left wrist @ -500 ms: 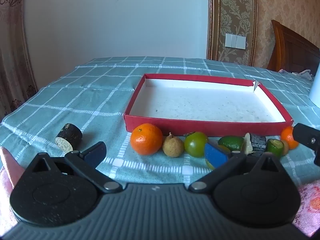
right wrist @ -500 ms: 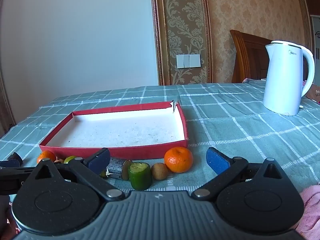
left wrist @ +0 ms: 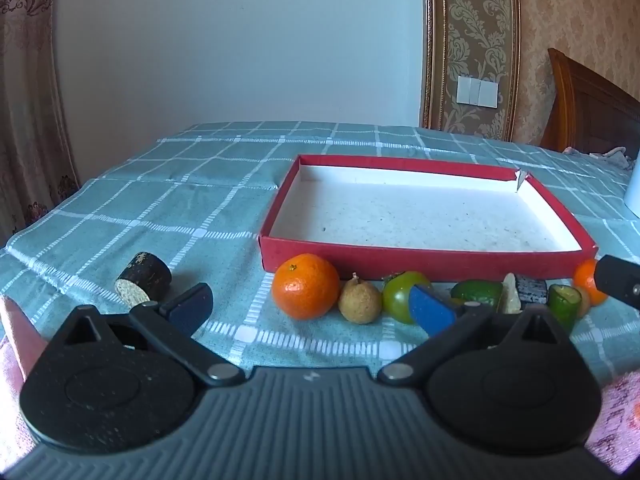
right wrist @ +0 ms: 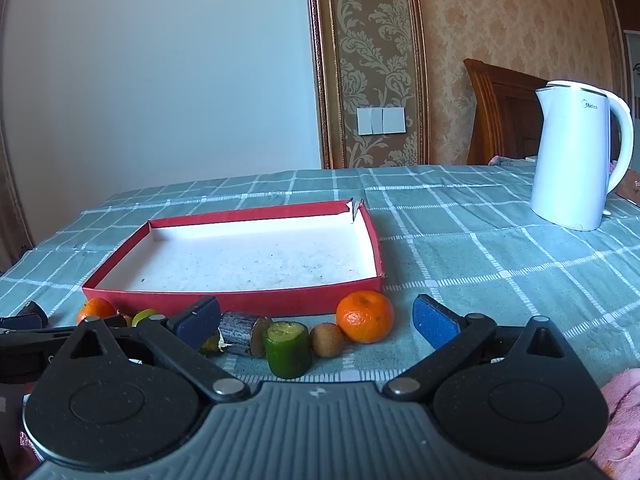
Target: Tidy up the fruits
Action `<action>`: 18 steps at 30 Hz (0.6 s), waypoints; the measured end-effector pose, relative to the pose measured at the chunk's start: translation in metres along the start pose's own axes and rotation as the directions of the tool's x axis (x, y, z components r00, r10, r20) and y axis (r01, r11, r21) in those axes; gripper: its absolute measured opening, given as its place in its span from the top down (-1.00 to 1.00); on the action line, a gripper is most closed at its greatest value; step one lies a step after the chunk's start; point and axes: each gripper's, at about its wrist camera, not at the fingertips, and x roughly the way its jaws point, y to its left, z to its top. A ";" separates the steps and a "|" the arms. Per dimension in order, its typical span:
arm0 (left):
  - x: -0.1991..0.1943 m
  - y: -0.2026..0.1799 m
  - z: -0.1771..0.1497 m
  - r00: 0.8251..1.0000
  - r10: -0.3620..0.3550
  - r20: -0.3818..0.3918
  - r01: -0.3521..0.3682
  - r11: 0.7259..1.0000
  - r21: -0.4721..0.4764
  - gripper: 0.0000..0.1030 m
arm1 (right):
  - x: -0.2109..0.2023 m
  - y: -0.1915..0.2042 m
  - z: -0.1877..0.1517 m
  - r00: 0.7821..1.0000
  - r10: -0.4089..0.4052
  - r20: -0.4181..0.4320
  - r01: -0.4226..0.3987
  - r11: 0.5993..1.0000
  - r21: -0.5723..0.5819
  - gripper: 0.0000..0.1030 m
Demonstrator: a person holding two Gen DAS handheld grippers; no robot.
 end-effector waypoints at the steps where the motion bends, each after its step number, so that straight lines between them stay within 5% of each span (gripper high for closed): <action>1: 0.000 0.000 0.000 1.000 0.005 0.002 -0.005 1.000 0.000 -1.00 | 0.000 -0.001 -0.001 1.000 0.001 0.000 -0.001 1.000 -0.001 -1.00; 18: 0.001 0.005 0.006 0.997 -0.075 -0.034 0.073 0.996 -0.055 -1.00 | 0.002 0.005 -0.006 1.000 0.001 0.004 -0.001 1.000 0.021 -1.00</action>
